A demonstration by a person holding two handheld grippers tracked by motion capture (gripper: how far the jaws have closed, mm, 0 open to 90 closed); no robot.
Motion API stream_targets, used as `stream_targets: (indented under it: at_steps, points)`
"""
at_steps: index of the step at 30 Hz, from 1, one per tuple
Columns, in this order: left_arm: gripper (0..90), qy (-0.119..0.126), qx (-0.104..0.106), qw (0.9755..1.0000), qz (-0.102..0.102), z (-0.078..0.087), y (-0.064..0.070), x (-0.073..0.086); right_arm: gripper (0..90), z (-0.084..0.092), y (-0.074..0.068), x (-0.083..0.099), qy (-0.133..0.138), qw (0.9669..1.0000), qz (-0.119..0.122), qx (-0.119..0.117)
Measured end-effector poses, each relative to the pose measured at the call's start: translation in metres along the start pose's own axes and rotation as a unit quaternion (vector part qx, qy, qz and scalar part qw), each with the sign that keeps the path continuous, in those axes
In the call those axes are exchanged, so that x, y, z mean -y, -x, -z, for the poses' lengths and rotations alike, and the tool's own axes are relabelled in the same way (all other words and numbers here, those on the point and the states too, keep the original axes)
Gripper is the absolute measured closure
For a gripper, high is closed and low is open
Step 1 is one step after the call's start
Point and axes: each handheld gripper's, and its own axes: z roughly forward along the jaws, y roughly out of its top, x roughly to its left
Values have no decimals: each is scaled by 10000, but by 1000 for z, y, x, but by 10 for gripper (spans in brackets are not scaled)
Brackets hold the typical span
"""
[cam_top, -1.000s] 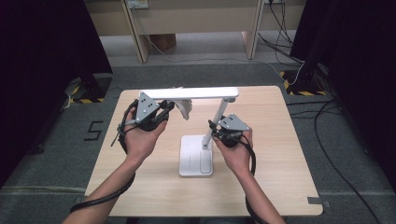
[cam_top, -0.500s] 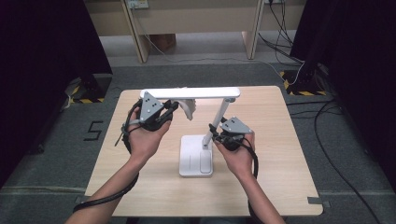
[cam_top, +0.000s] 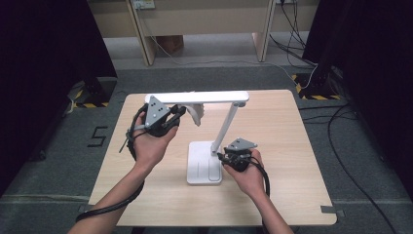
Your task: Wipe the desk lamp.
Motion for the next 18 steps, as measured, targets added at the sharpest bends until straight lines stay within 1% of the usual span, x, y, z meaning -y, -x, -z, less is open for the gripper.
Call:
stream_targets:
  at_steps: [1,2,4,5,6,8,9,10,13,15,17,18]
  points:
    - [811,-7,11,10000,-5,0,-1,0,734,-6,-4,4,-197,9998,45,-72]
    - [811,-7,11,10000,19,0,-1,0,755,-9,-6,5,-284,9995,89,-105]
    - [811,-4,18,10000,28,-1,0,0,801,-13,-8,7,-403,9990,176,-121]
    - [812,-4,18,10000,28,-1,0,0,801,-13,-8,7,-403,9990,176,-121]
    - [812,-8,25,10000,31,-1,0,0,845,-16,-9,9,-531,9983,218,-131]
    - [812,-7,31,10000,27,-1,0,0,863,-18,-10,9,-568,9980,220,-154]
    - [812,-1,34,10000,35,-2,1,0,876,-19,-10,10,-614,9976,274,-165]
    - [812,-3,35,10000,41,-2,1,0,896,-21,-11,11,-715,9969,266,-177]
    - [812,-11,41,10000,43,-2,0,0,900,-24,-12,13,-796,9961,342,-189]
    - [812,-11,38,10000,43,-2,1,0,900,-24,-12,13,-793,9961,342,-193]
    - [812,-13,43,10000,43,-2,0,0,900,-24,-13,11,-865,9953,399,-188]
    - [812,-12,43,10000,44,-2,0,0,900,-24,-13,10,-880,9952,387,-195]
